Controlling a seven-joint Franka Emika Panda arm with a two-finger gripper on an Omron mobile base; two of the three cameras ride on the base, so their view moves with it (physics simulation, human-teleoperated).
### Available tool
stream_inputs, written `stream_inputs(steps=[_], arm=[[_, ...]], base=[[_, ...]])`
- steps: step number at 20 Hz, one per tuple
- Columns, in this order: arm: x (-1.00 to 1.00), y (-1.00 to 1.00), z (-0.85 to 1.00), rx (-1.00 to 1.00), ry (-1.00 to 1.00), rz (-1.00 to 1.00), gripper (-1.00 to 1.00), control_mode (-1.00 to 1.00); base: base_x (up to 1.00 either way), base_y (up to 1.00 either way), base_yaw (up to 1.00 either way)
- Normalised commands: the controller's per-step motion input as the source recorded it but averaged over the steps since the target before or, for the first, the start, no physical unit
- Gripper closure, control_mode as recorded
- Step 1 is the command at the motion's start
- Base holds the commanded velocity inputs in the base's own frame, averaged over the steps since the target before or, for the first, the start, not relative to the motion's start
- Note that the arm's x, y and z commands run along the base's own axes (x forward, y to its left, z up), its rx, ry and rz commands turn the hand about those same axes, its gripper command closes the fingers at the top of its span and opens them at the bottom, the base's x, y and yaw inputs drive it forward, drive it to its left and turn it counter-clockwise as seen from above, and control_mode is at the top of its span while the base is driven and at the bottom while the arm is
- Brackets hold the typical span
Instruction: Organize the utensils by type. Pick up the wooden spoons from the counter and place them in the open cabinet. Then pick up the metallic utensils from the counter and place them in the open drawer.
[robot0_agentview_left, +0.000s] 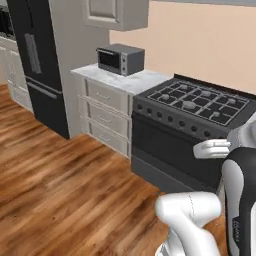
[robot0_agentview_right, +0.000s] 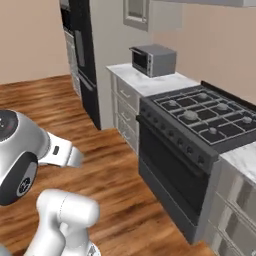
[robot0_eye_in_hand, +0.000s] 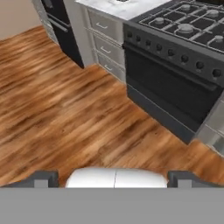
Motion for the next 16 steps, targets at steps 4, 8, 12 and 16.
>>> stream_inputs(steps=[4,8,12,16], arm=[[0.0,0.0,0.0,0.0,0.0,0.0,-1.0,1.0],[0.0,0.0,0.0,0.0,0.0,0.0,-1.0,1.0],[0.0,0.0,0.0,0.0,0.0,0.0,-1.0,1.0],[0.0,0.0,0.0,0.0,0.0,0.0,-1.0,1.0]], base=[[0.19,0.16,0.93],[0.46,0.06,0.83],[0.54,0.01,0.81],[0.91,0.0,0.34]])
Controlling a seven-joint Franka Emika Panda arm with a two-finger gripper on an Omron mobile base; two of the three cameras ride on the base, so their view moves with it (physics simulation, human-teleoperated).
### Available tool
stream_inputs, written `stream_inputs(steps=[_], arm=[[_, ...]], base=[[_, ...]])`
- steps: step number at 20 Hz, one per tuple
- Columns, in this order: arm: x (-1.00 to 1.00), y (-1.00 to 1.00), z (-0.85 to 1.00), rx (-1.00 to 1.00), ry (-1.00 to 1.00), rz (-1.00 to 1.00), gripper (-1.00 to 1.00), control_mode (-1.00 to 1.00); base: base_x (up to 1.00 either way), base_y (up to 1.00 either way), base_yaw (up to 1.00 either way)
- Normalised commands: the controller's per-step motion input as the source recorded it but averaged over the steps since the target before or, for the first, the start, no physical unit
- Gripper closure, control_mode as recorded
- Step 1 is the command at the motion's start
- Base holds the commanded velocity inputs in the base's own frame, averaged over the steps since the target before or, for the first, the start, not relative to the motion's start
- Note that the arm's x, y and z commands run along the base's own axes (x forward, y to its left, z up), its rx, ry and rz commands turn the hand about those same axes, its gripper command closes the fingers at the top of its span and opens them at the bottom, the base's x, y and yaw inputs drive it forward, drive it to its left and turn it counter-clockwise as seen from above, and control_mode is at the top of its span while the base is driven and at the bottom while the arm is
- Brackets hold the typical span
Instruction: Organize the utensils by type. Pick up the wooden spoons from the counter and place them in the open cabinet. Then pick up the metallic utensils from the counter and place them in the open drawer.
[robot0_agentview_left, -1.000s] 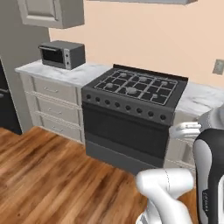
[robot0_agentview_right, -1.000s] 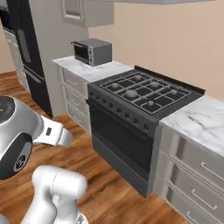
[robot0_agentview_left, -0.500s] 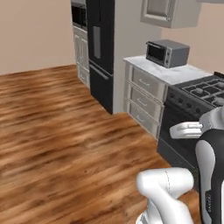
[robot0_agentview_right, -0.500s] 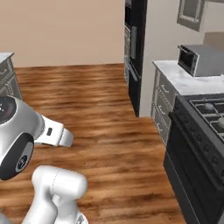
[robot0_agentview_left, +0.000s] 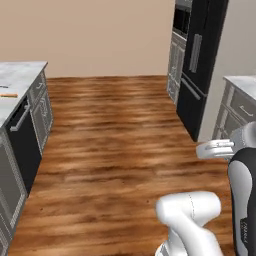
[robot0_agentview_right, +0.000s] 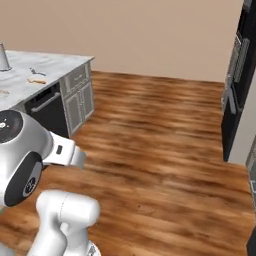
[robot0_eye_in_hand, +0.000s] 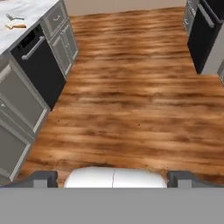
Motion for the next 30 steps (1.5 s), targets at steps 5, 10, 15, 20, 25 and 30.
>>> stream_inputs(steps=[5,10,15,20,25,30], arm=[[0.0,0.0,0.0,0.0,0.0,0.0,-1.0,1.0],[0.0,0.0,0.0,0.0,0.0,0.0,-1.0,1.0],[0.0,0.0,0.0,0.0,0.0,0.0,-1.0,1.0],[0.0,0.0,0.0,0.0,0.0,0.0,-1.0,1.0],[0.0,0.0,0.0,0.0,0.0,0.0,-1.0,1.0],[0.0,0.0,0.0,0.0,0.0,0.0,-1.0,1.0]], base=[[1.0,0.0,0.12],[0.97,0.0,0.24],[0.93,-0.05,0.18],[0.82,-0.03,0.35],[0.7,-0.01,0.53],[0.51,0.0,0.72]])
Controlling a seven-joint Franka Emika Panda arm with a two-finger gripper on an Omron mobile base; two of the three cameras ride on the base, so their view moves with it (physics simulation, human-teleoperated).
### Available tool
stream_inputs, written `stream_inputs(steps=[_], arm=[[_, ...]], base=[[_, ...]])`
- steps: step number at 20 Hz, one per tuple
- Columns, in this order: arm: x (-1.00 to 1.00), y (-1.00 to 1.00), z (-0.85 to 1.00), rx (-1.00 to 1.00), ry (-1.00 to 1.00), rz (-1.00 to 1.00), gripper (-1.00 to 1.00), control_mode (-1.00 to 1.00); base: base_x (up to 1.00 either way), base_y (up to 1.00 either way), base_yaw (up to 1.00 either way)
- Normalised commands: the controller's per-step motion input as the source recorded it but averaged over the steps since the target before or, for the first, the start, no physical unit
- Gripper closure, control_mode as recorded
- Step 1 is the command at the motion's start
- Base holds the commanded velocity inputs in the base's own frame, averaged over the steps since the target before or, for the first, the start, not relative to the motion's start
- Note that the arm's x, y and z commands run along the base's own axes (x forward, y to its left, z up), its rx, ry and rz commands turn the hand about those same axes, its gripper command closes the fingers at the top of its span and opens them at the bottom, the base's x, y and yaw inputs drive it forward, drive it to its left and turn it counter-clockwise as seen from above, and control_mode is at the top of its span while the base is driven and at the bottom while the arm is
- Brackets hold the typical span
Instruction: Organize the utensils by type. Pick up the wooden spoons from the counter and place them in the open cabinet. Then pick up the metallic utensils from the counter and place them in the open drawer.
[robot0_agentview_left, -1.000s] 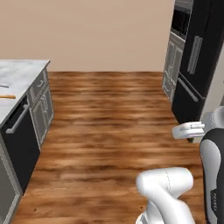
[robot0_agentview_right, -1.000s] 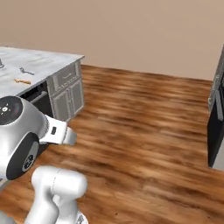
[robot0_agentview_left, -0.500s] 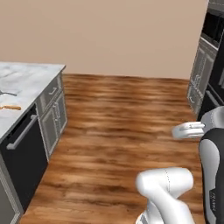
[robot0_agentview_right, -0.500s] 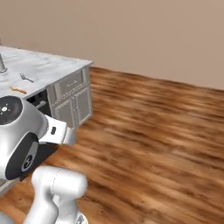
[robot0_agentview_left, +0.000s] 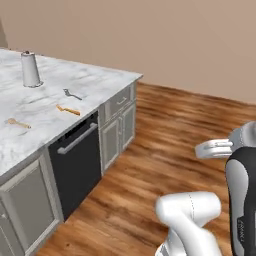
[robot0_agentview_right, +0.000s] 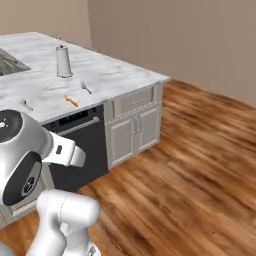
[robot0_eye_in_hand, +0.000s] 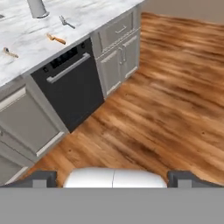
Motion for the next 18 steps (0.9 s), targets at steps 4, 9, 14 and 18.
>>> stream_inputs(steps=[4,9,14,18], arm=[[0.0,0.0,0.0,0.0,0.0,0.0,-1.0,1.0],[0.0,0.0,0.0,0.0,0.0,0.0,-1.0,1.0],[0.0,0.0,0.0,0.0,0.0,0.0,-1.0,1.0],[0.0,0.0,0.0,0.0,0.0,0.0,-1.0,1.0]], base=[[0.48,0.0,0.8],[0.5,-0.01,0.8],[0.66,-0.28,0.27],[0.71,-0.43,0.0]])
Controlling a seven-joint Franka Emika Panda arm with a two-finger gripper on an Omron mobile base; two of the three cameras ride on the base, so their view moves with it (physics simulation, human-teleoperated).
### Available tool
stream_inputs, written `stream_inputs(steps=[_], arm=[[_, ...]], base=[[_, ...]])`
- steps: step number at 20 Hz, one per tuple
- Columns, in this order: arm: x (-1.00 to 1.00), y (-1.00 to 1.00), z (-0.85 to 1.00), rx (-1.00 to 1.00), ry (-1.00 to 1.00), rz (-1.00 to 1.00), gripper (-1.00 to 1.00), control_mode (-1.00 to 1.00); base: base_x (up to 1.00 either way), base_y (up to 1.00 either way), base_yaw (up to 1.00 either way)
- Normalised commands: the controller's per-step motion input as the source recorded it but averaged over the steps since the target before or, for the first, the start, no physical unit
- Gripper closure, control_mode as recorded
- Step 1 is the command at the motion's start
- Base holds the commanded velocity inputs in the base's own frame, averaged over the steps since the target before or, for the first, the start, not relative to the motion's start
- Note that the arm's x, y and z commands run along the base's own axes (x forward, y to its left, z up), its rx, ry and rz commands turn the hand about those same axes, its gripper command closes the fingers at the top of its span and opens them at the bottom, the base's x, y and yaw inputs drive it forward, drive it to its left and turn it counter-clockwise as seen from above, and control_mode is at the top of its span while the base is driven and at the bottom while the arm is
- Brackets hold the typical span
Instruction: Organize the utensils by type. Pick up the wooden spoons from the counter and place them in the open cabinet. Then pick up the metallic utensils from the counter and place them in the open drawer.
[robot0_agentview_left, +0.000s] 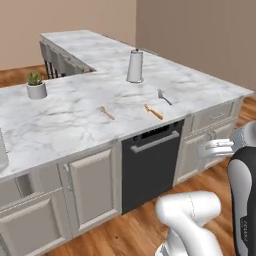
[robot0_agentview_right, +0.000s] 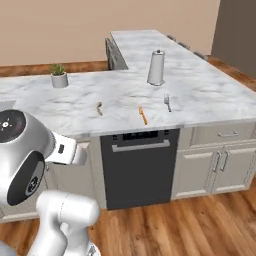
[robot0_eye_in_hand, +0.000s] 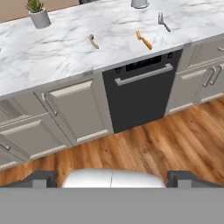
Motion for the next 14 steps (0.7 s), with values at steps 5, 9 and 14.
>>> stream_inputs(steps=[5,9,14], arm=[[0.0,0.0,0.0,0.0,0.0,0.0,-1.0,1.0],[0.0,0.0,0.0,0.0,0.0,0.0,-1.0,1.0],[0.0,0.0,0.0,0.0,0.0,0.0,-1.0,1.0]], base=[[0.82,-0.36,0.02],[0.9,-0.02,0.35],[0.84,-0.05,0.35]])
